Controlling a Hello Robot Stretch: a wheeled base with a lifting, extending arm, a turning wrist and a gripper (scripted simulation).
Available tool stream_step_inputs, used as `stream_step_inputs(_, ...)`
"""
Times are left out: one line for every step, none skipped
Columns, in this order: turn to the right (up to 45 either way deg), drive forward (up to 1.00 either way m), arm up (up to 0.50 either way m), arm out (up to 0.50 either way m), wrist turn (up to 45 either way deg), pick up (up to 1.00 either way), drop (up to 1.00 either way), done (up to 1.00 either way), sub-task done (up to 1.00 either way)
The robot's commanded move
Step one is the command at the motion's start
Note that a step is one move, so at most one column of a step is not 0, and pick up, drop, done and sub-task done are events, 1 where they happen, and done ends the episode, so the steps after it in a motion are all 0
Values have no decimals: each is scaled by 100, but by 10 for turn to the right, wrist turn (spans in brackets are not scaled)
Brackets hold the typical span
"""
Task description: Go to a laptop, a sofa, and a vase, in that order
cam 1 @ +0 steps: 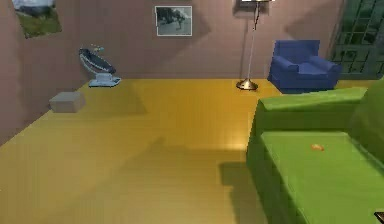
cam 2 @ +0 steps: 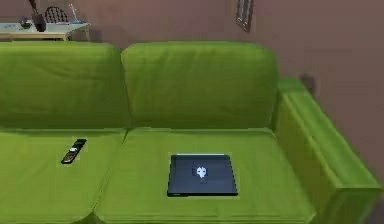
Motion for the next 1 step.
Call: stream_step_inputs(-120, 0, 0, 0, 0, 0, 0, 0, 0)
